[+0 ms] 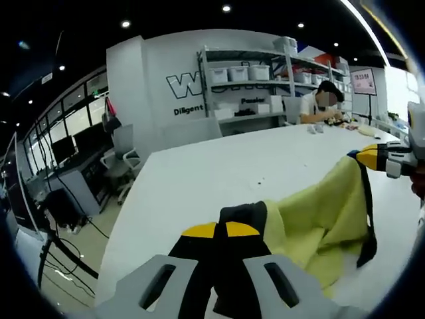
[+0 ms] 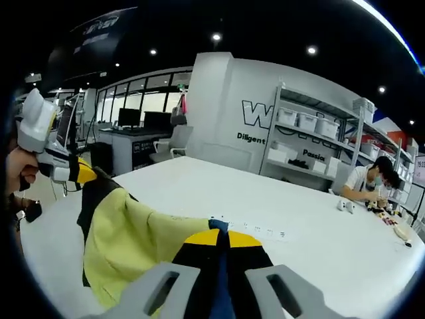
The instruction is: Fold the garment on the visible template until the final outline fits inside the template.
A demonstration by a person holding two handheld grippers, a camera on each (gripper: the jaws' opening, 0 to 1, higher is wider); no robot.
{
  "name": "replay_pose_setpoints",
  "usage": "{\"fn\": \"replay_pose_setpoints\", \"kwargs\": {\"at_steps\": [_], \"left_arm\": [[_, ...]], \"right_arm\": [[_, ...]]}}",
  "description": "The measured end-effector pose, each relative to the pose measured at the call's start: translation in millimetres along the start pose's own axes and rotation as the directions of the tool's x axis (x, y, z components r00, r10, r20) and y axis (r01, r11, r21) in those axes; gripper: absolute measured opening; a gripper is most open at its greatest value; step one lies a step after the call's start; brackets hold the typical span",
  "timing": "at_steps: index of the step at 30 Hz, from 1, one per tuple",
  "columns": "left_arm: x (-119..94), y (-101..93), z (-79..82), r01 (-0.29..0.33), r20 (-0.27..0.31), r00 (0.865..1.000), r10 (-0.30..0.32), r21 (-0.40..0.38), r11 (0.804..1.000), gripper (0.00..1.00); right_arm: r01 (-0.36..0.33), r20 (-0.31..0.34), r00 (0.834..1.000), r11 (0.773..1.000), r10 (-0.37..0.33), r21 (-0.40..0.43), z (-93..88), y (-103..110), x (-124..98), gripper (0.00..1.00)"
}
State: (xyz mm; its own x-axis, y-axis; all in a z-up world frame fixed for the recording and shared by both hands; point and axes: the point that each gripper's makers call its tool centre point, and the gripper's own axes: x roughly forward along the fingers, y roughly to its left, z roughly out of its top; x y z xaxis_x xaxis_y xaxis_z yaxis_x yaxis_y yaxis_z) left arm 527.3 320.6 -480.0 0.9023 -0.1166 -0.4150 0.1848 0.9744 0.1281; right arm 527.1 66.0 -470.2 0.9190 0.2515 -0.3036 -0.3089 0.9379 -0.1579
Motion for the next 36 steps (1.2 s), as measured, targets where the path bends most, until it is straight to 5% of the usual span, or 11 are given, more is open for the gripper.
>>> {"fn": "replay_pose_setpoints", "kwargs": {"at_steps": [11, 15, 18, 27, 30, 36], "left_arm": [[21.1, -4.6, -52.0, 0.027, -0.169, 0.985, -0.036, -0.057, 0.998, 0.06], [19.7, -4.1, -53.9, 0.021, -0.162, 0.986, -0.032, -0.072, 0.997, 0.27], [16.8, -7.8, -52.3, 0.035, -0.146, 0.988, -0.044, -0.066, 0.997, 0.45], [-1.8, -36.0, -60.2, 0.1, -0.163, 0.98, -0.111, -0.078, 0.992, 0.64], [-7.8, -46.9, -63.4, 0.125, -0.161, 0.976, -0.15, -0.152, 0.98, 0.68], [-17.5, -53.4, -69.7, 0.126, -0.181, 0.972, -0.153, -0.153, 0.98, 0.77]], "right_arm": [[-0.017, -0.102, 0.995, 1.0, 0.019, 0.019, -40.5, -1.3, 20.1, 0.0], [-0.024, -0.102, 0.994, 0.99, 0.038, 0.137, -43.1, 2.1, 20.3, 0.0], [-0.031, -0.111, 0.993, 0.991, 0.045, 0.128, -45.2, 5.9, 16.2, 0.15], [-0.109, -0.142, 0.982, 0.985, 0.127, 0.132, -60.6, 35.4, -3.2, 0.43], [-0.124, -0.155, 0.977, 0.983, 0.144, 0.132, -67.9, 42.9, -9.6, 0.47], [-0.156, -0.203, 0.962, 0.979, 0.181, 0.13, -87.1, 55.8, -20.7, 0.51]]}}
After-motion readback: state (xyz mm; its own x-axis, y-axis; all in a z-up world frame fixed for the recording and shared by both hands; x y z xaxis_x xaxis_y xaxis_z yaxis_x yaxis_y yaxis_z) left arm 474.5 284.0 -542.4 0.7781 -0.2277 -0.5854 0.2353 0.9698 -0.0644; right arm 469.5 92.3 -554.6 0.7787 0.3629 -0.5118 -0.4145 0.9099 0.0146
